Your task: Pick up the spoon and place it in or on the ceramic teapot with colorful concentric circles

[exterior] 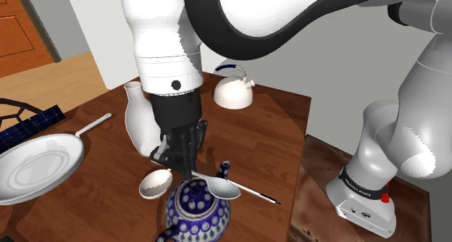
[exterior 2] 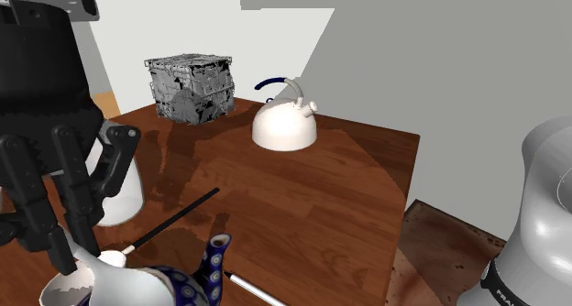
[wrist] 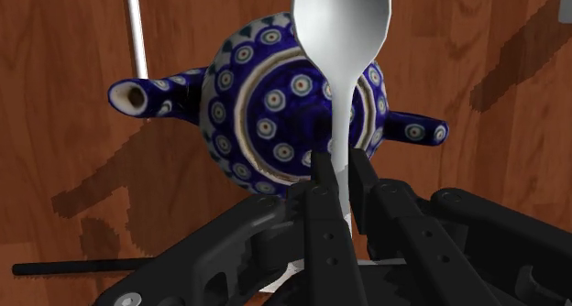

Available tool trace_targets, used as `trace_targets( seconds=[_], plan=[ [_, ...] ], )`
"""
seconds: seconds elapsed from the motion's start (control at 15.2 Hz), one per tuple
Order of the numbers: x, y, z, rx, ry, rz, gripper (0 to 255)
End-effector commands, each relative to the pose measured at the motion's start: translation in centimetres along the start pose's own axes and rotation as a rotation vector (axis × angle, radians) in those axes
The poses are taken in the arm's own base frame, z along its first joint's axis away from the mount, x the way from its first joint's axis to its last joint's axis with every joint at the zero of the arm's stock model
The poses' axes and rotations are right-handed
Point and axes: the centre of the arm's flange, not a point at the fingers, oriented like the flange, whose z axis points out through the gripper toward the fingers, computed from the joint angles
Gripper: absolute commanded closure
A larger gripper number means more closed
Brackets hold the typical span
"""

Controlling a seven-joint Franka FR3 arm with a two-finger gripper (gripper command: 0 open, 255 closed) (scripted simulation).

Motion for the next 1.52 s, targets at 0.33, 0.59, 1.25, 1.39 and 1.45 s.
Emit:
trace_targets(
  seconds=[0.33,0.59,1.25,1.39,1.45],
  plan=[
    [0.4,0.5,3.2,0.0,0.0,0.0,255],
    [0.4,0.5,3.2,0.0,0.0,0.0,255],
    [0.4,0.5,0.6,0.0,0.0,0.0,0],
    [0.4,0.5,-1.8,0.0,0.0,0.0,0],
    [0.4,0.5,-1.8,0.0,0.0,0.0,0]
  ],
)
